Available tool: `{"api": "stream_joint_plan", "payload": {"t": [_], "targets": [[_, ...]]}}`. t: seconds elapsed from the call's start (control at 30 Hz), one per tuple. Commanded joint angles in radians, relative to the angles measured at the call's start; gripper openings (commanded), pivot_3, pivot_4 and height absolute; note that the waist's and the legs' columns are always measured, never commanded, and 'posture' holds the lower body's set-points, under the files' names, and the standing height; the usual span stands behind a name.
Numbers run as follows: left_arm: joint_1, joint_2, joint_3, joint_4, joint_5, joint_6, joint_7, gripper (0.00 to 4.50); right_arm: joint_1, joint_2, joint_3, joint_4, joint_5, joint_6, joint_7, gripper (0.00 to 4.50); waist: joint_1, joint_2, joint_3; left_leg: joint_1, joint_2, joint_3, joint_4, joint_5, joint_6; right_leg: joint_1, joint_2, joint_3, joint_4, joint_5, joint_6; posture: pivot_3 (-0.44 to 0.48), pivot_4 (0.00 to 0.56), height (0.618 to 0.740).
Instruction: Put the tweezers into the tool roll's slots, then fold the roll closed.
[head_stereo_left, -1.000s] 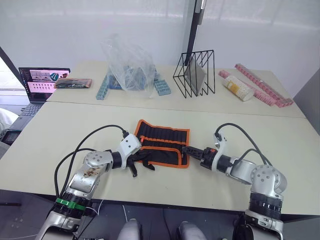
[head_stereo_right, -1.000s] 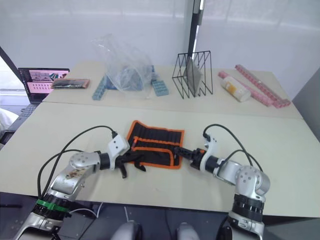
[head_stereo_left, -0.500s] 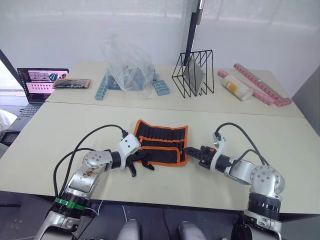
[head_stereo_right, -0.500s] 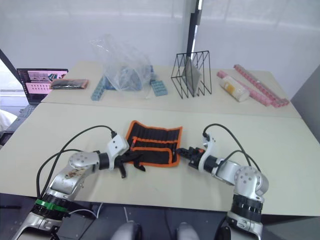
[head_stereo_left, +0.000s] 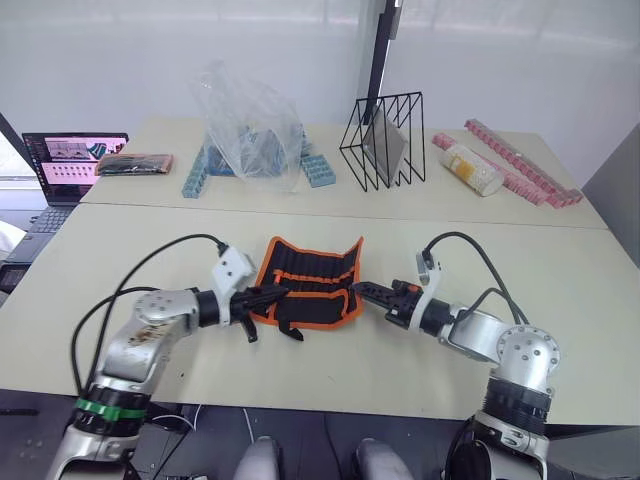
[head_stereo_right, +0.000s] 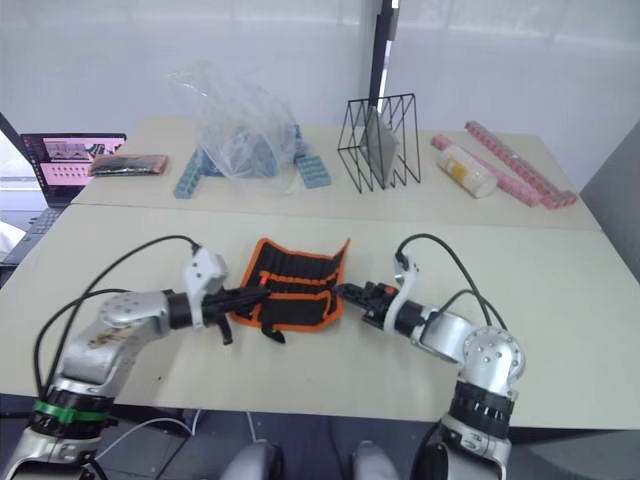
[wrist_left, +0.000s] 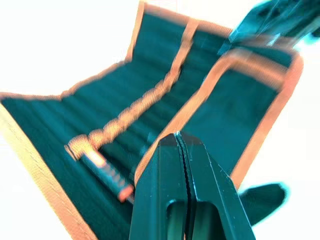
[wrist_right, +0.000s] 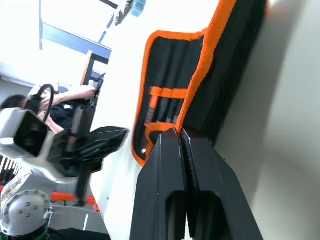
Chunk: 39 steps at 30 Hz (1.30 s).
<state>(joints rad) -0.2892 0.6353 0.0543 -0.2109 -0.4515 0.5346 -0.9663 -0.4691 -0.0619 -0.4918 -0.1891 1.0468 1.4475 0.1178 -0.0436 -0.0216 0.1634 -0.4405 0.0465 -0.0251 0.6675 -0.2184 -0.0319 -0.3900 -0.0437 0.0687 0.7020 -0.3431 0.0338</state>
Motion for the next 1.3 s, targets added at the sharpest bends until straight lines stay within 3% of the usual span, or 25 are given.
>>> {"api": "stream_joint_plan", "payload": {"t": [0.03, 0.4, 0.73, 0.87, 1.2, 1.27, 1.3], "targets": [[0.049, 0.019, 0.080, -0.055, -0.087, 0.032, -0.017, 0.00, -0.019, 0.007, -0.005, -0.053, 0.057, 0.002, -0.036, 0.01, 0.000, 0.000, 0.000, 0.000, 0.000, 0.000, 0.000, 0.000, 0.000, 0.000, 0.000, 0.000, 0.000, 0.000, 0.000, 0.000, 0.150, 0.689], [0.183, 0.081, 0.255, -0.124, -0.256, 0.093, -0.023, 0.00, -0.061, 0.146, 0.112, -0.101, 0.096, -0.002, -0.249, 0.01, -0.001, 0.001, 0.001, 0.000, 0.001, 0.000, 0.000, 0.000, 0.000, 0.000, 0.001, 0.000, 0.000, 0.000, 0.000, 0.000, 0.150, 0.689], [0.238, 0.239, 0.373, -0.093, -0.327, 0.097, -0.152, 0.00, -0.076, 0.183, 0.246, -0.024, -0.007, -0.067, -0.295, 0.01, -0.002, 0.001, 0.001, 0.000, 0.001, 0.000, 0.000, 0.000, 0.000, -0.001, 0.001, 0.000, 0.000, 0.000, 0.000, 0.000, 0.150, 0.689], [0.238, 0.296, 0.406, -0.070, -0.344, 0.118, -0.196, 1.16, -0.097, 0.187, 0.279, 0.040, -0.088, -0.140, -0.302, 0.00, -0.002, 0.001, 0.001, 0.000, 0.001, 0.001, 0.000, 0.000, 0.000, -0.002, 0.001, 0.000, 0.000, 0.000, 0.000, 0.000, 0.150, 0.689], [0.219, 0.299, 0.367, -0.063, -0.310, 0.093, -0.193, 4.43, -0.084, 0.233, 0.327, 0.136, -0.170, -0.264, -0.315, 0.00, 0.001, 0.001, 0.001, 0.000, 0.001, 0.001, 0.000, 0.000, 0.000, -0.002, 0.001, 0.000, 0.000, 0.000, 0.000, 0.000, 0.150, 0.689], [0.213, 0.298, 0.359, -0.062, -0.305, 0.090, -0.192, 4.47, -0.076, 0.230, 0.337, 0.139, -0.167, -0.270, -0.305, 0.00, 0.000, 0.001, 0.001, 0.000, 0.001, 0.001, 0.000, 0.000, 0.000, -0.002, 0.001, 0.000, 0.001, 0.000, 0.000, 0.000, 0.150, 0.689], [0.210, 0.297, 0.357, -0.060, -0.303, 0.089, -0.192, 4.50, -0.073, 0.226, 0.342, 0.140, -0.165, -0.272, -0.297, 0.58, -0.001, 0.001, 0.001, 0.000, 0.001, 0.001, 0.000, 0.000, 0.000, -0.002, 0.001, 0.000, 0.001, 0.000, 0.000, 0.000, 0.150, 0.689]]}}
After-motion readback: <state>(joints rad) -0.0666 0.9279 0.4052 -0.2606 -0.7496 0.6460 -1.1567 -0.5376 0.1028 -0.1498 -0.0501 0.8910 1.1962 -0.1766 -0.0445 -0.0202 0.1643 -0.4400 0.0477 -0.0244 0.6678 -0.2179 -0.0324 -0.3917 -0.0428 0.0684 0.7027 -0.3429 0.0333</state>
